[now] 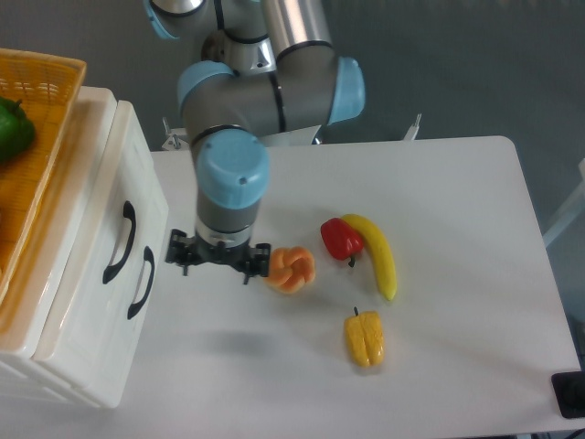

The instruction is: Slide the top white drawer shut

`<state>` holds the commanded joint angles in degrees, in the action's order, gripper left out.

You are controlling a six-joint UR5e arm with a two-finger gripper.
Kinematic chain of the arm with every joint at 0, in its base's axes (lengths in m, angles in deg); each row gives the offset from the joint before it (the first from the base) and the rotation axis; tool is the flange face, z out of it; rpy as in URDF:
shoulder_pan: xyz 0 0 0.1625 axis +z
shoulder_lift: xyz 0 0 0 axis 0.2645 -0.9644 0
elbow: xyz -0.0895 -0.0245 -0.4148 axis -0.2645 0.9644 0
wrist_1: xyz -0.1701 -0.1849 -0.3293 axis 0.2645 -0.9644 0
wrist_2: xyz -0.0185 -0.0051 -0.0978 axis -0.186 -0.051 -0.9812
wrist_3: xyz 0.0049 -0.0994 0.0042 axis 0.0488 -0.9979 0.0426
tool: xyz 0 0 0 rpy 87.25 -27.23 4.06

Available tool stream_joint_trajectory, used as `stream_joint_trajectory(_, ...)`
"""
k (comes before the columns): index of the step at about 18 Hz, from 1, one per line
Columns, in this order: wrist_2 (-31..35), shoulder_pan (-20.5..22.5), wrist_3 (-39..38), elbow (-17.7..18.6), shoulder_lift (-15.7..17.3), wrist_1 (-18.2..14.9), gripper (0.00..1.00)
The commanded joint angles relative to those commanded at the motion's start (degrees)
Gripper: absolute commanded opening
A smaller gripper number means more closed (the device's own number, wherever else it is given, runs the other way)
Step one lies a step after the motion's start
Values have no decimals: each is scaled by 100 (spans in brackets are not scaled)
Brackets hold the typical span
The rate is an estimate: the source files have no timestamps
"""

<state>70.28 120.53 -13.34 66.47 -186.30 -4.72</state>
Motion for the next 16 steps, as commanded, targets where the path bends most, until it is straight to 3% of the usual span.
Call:
stream_joint_trajectory(4, 369, 387, 1177, -71, 18, 61, 100)
stream_joint_trajectory(9, 1125, 835, 3470, -97, 10, 62, 100)
stream_joint_trajectory(13, 1678, 1213, 4087, -53, 1, 88, 100)
stream_joint_trajectory(16, 1653, 1696, 4623, -97, 18, 79, 100)
